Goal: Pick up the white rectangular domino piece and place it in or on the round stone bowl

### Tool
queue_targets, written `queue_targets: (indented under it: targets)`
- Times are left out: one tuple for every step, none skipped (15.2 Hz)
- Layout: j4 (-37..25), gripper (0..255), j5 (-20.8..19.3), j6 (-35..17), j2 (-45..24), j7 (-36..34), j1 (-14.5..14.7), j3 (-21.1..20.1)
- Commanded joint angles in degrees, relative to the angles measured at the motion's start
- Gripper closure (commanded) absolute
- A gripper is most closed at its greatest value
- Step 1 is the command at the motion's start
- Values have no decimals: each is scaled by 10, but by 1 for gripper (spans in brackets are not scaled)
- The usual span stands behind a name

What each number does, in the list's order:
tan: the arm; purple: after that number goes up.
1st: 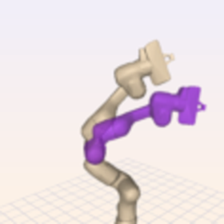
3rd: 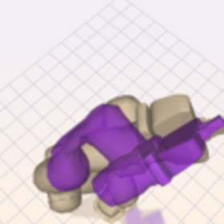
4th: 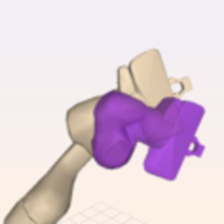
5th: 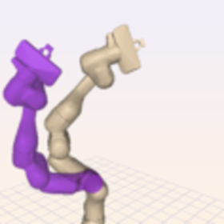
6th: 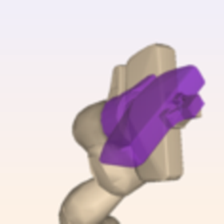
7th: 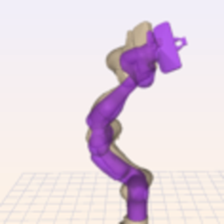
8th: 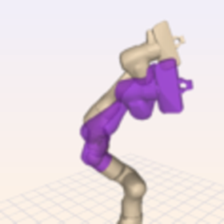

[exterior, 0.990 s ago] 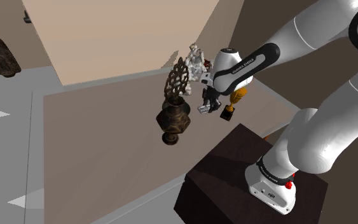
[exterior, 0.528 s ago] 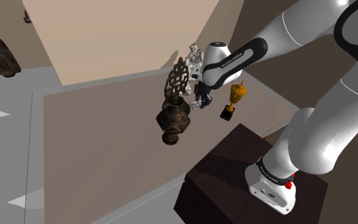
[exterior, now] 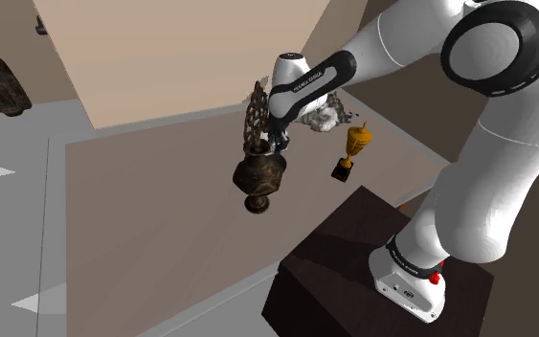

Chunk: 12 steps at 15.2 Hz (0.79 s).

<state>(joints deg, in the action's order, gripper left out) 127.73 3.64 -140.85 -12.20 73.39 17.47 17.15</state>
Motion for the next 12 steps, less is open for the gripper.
queue_targets:
  targets:
    - [-37, 255, 8, 15, -24, -3, 2, -5]
    - [-36, 255, 10, 8, -29, -1, 1, -6]
    - [-35, 255, 13, 1, -35, 0, 0, -7]
    - [-34, 255, 16, -5, -41, 2, -1, -9]
    - [-33, 255, 19, -12, -47, 4, -2, -10]
    - [-32, 255, 21, -18, -53, 6, -3, -11]
    - [-32, 255, 24, -25, -59, 8, -4, -13]
    - [-31, 255, 27, -31, -65, 9, -5, -14]
    - [-31, 255, 30, -37, -71, 11, -6, -16]
    - [-31, 255, 33, -44, -78, 13, -7, -17]
    - [-31, 255, 36, -50, -84, 15, -9, -19]
    - [-31, 255, 39, -56, -91, 17, -10, -21]
